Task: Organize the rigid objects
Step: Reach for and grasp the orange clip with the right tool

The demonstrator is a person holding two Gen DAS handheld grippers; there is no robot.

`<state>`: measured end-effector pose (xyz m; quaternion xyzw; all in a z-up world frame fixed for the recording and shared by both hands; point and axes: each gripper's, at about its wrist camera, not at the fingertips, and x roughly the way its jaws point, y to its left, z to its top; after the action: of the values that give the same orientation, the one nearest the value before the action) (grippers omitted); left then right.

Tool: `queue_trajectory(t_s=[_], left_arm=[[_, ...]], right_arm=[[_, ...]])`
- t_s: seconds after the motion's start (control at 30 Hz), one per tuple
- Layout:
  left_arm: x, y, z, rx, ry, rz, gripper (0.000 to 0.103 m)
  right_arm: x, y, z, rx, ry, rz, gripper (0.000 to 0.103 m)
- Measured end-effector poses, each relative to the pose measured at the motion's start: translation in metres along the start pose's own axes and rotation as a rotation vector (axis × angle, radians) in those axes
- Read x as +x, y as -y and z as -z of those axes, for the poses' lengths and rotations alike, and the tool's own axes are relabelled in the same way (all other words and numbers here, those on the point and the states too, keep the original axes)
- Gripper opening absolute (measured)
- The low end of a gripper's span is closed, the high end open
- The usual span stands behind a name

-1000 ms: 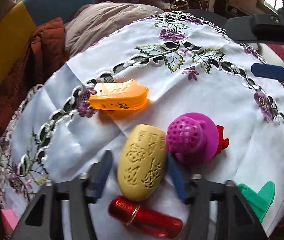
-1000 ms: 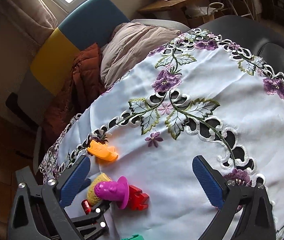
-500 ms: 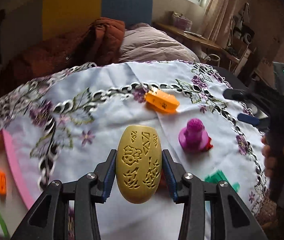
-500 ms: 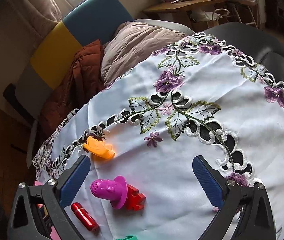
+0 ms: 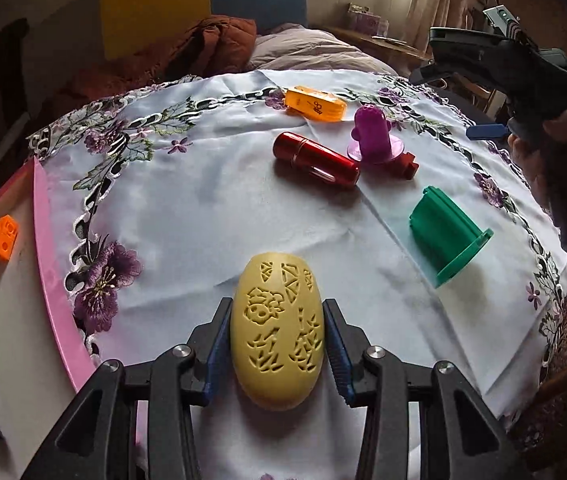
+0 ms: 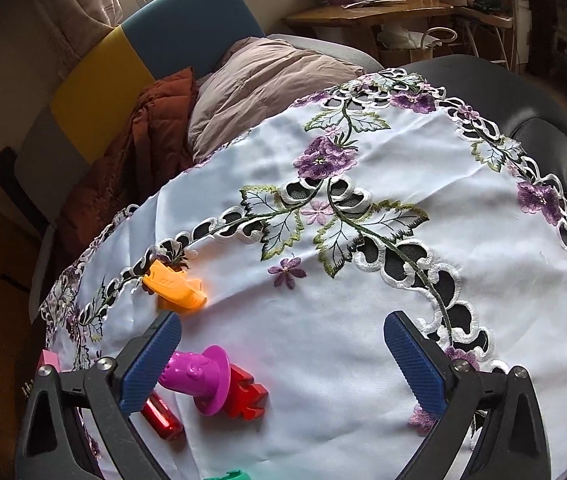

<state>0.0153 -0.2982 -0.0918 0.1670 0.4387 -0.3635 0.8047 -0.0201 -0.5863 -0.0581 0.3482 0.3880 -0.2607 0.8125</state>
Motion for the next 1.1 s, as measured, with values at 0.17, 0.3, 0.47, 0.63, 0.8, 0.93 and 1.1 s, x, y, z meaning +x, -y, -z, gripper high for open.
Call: queue_trajectory(t_s=[0.17,0.3,0.47,0.63,0.8,0.93,1.1], left_arm=[[0.000,0.001,0.003,0.011,0.038,-0.021,0.043],[0.000,0.001,0.006,0.019,0.063,-0.020,0.043],[0.000,0.001,0.009,0.023,0.083,-0.024,0.043],[0.000,0.000,0.011,0.013,0.100,-0.017,0.043],[0.000,-0.002,0.012,0.008,0.113,-0.007,0.043],[0.000,-0.003,0.012,0.001,0.121,0.004,0.043],[0.000,-0.005,0.012,-0.008,0.124,0.016,0.043]], right_arm=[[0.001,0.000,0.001,-0.005,-0.005,0.002,0.101],[0.005,-0.002,0.002,-0.016,-0.019,0.010,0.100],[0.007,-0.007,0.003,-0.046,-0.022,0.016,0.098],[0.007,-0.014,0.006,-0.085,-0.030,0.003,0.086],[0.008,-0.035,0.011,-0.168,-0.043,-0.040,0.071],[0.020,-0.069,0.007,-0.300,-0.072,-0.057,0.071],[0.053,-0.125,-0.005,-0.521,-0.132,-0.011,0.075]])
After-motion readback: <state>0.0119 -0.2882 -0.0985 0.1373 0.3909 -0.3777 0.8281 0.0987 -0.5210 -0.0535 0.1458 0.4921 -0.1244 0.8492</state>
